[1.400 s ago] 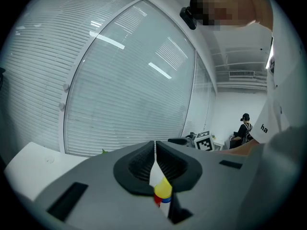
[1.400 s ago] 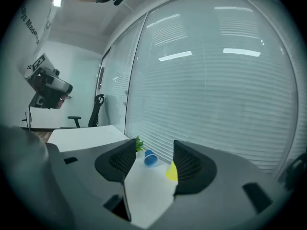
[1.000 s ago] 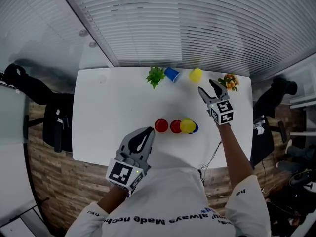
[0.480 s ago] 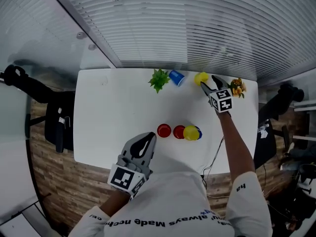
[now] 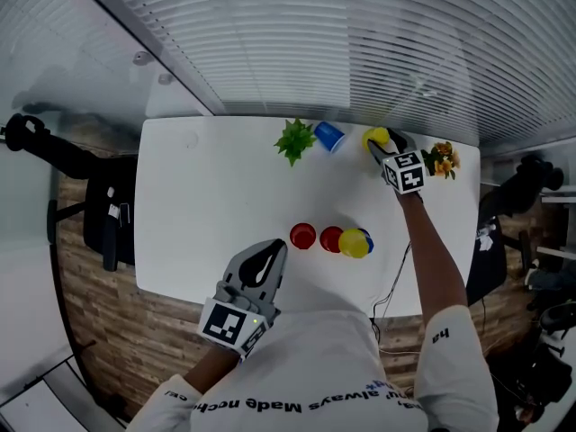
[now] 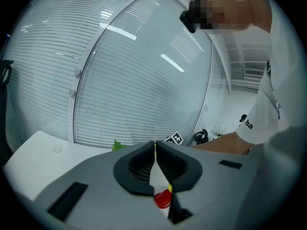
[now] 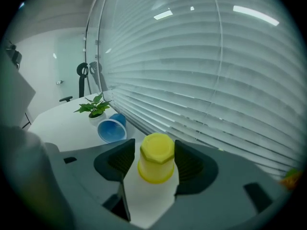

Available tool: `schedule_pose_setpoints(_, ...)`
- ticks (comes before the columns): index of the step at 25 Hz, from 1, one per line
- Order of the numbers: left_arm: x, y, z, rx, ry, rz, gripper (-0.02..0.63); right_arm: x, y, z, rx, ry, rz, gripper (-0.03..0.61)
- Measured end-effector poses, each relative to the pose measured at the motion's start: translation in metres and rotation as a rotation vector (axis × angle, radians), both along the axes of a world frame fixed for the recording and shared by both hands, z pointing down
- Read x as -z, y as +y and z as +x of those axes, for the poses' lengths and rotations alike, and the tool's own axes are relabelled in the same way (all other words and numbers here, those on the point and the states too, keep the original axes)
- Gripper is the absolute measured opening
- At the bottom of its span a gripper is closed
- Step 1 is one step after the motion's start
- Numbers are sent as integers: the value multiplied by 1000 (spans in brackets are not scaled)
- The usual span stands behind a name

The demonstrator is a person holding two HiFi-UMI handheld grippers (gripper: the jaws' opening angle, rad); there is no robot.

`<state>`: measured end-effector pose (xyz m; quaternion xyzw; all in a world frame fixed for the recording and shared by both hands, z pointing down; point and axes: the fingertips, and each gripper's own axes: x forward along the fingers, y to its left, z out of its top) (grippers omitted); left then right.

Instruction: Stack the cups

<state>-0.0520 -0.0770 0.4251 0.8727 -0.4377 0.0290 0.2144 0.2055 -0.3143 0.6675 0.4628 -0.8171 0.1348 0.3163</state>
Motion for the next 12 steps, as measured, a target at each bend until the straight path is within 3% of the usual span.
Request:
schedule_pose_setpoints(3,0,1,1,-1,3,3,29,4,1,-1,0,0,11,231)
schedule_pose_setpoints(12,10,11,-1,-10,10,33,29,33,18,-5,16,8,43,227)
